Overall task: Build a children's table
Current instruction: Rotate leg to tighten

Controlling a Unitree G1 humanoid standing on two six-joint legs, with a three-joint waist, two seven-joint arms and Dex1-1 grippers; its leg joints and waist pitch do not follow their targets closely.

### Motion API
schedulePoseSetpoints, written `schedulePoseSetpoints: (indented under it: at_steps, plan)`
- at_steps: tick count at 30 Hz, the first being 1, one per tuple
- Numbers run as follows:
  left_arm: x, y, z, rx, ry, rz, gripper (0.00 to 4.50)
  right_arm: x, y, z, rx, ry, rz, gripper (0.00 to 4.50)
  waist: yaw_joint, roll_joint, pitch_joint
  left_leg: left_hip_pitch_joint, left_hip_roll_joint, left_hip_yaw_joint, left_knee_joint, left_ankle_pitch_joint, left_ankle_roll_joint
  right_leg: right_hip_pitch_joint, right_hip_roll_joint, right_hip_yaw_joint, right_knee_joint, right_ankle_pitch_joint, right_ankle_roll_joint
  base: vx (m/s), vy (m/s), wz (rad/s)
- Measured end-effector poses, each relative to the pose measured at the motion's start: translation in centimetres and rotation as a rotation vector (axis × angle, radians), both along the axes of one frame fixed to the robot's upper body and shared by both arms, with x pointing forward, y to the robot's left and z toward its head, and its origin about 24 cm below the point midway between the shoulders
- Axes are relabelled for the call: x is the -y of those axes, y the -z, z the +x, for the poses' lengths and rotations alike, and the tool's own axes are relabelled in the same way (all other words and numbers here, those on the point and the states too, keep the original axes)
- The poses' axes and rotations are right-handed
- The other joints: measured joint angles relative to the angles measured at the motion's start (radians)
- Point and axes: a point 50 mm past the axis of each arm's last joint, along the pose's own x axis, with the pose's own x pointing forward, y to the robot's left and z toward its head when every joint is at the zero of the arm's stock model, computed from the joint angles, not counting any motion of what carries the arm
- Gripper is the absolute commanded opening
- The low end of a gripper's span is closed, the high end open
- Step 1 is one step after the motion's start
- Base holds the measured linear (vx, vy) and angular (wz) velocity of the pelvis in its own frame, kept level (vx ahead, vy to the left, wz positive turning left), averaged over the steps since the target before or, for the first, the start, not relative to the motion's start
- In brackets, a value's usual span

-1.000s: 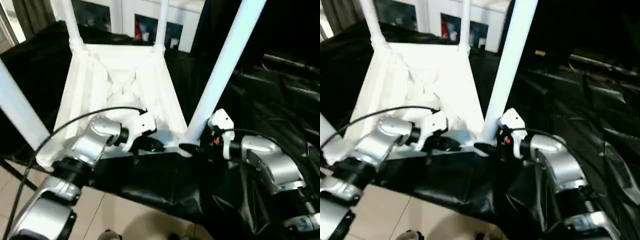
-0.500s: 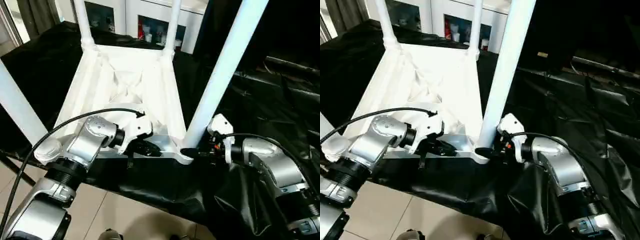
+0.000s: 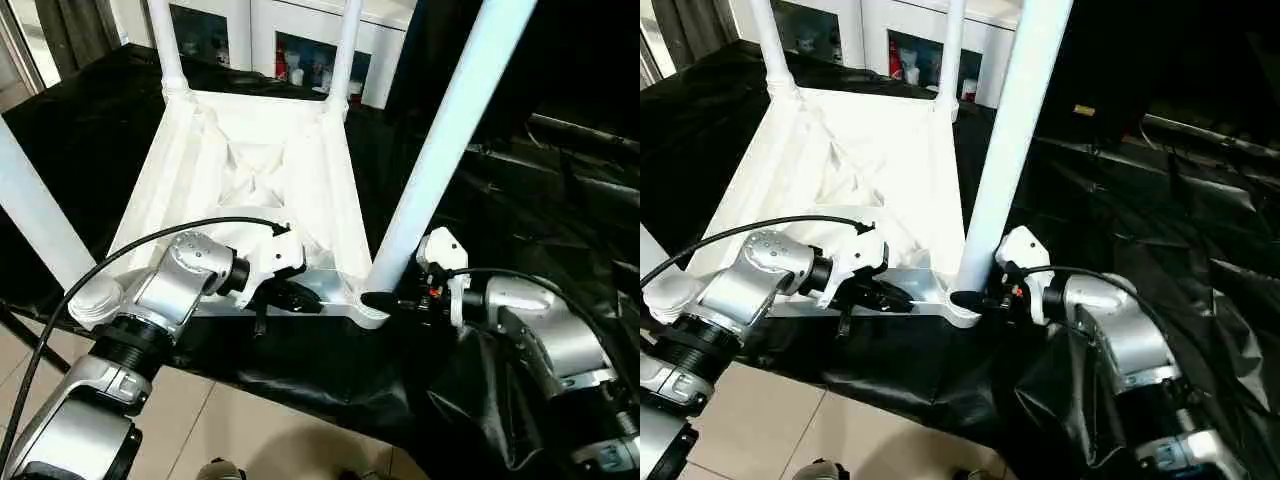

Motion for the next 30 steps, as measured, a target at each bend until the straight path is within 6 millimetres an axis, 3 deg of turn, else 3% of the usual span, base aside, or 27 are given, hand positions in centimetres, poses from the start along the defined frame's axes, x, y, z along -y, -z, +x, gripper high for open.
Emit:
schedulePoseSetpoints:
  at_steps: [5,8,11,12,13,14,16,19,21,22,24,26,30]
  plan:
    - [1.9,0.7,1.1,0.034,-0.144,-0.016,0.00,-0.5,1.0,1.1,-0.029,0.287,0.058,2.04,-0.007,-0.003,-0.002,0.003,-0.002,-0.005,0.000,0.000,0.000,0.003,-0.001,0.000,0.000,-0.004,0.006,-0.020,-0.001,0.00]
    - [3.4,0.9,1.7,0.053,-0.234,-0.014,0.00,-1.2,1.2,2.1,-0.040,0.472,0.051,2.04,-0.022,-0.003,-0.003,0.006,-0.003,-0.009,0.000,0.000,0.000,0.006,-0.002,-0.004,-0.007,-0.005,0.008,-0.041,0.002,-0.02]
    - [5.6,1.5,2.2,0.057,-0.331,-0.006,0.00,-2.4,1.4,3.4,-0.047,0.686,0.039,2.04,-0.036,0.001,-0.002,0.008,-0.003,-0.015,-0.003,0.000,0.000,0.013,-0.005,-0.016,-0.026,-0.006,0.010,-0.065,0.026,-0.06]
    - [6.1,1.6,2.3,0.066,-0.348,0.001,0.00,-2.6,1.4,3.7,-0.039,0.726,0.025,2.04,-0.041,0.007,-0.001,0.008,-0.003,-0.020,-0.004,0.000,0.000,0.016,-0.012,-0.031,-0.038,-0.007,0.010,-0.062,0.043,-0.04]
    - [6.3,1.6,2.3,0.070,-0.356,0.006,0.00,-2.7,1.4,3.8,-0.034,0.740,0.017,2.04,-0.045,0.011,0.001,0.009,-0.003,-0.023,-0.005,0.000,0.000,0.019,-0.014,-0.041,-0.048,-0.007,0.010,-0.057,0.055,-0.02]
    - [6.4,1.6,2.4,0.072,-0.358,0.014,0.00,-2.8,1.5,3.8,-0.030,0.751,0.013,2.04,-0.051,0.020,0.004,0.010,-0.003,-0.031,-0.009,-0.001,0.000,0.031,-0.016,-0.058,-0.067,-0.007,0.010,-0.057,0.055,-0.02]
    - [6.5,1.6,2.5,0.074,-0.357,0.022,0.00,-3.0,1.5,3.9,-0.024,0.763,0.012,2.04,-0.055,0.028,0.007,0.011,-0.003,-0.037,-0.012,-0.001,0.001,0.047,-0.016,-0.065,-0.081,-0.007,0.010,-0.014,0.028,-0.01]
    - [6.5,1.6,2.5,0.082,-0.358,0.022,0.00,-3.0,1.5,4.0,-0.019,0.764,0.014,2.72,-0.058,0.029,0.010,0.016,-0.005,-0.035,-0.013,-0.001,0.001,0.045,-0.018,-0.066,-0.085,-0.007,0.010,0.000,0.000,0.00]
    - [6.3,1.6,2.6,0.087,-0.352,0.020,0.00,-3.1,1.4,4.0,-0.015,0.749,0.022,2.74,-0.058,0.031,0.013,0.017,-0.003,-0.037,-0.014,-0.003,0.004,0.049,-0.032,-0.091,-0.092,-0.008,0.010,0.000,0.000,0.00]
    - [6.2,1.5,2.6,0.091,-0.346,0.019,0.00,-3.2,1.4,4.0,-0.012,0.737,0.028,2.89,-0.059,0.032,0.013,0.015,-0.003,-0.037,-0.015,-0.003,0.004,0.054,-0.035,-0.098,-0.092,-0.008,0.011,0.000,0.000,0.00]
    - [5.8,1.4,2.7,0.097,-0.324,0.017,0.00,-2.8,1.2,4.0,-0.002,0.692,0.025,3.15,-0.059,0.031,0.016,0.013,-0.004,-0.038,-0.016,-0.003,0.004,0.051,-0.037,-0.100,-0.089,-0.009,0.011,0.000,0.000,0.00]
    - [5.4,1.2,2.7,0.095,-0.303,0.018,0.00,-2.3,1.1,3.9,0.003,0.601,0.016,3.15,-0.059,0.028,0.017,0.015,-0.005,-0.036,-0.017,-0.003,0.004,0.047,-0.038,-0.097,-0.088,-0.009,0.011,0.000,0.000,0.00]
    - [4.2,0.7,2.6,0.086,-0.232,0.015,0.00,-0.6,0.4,3.4,0.034,0.429,-0.036,3.15,-0.055,0.029,0.019,0.011,-0.004,-0.036,-0.020,-0.003,0.004,0.041,-0.042,-0.107,-0.087,-0.009,0.011,0.000,0.000,0.00]
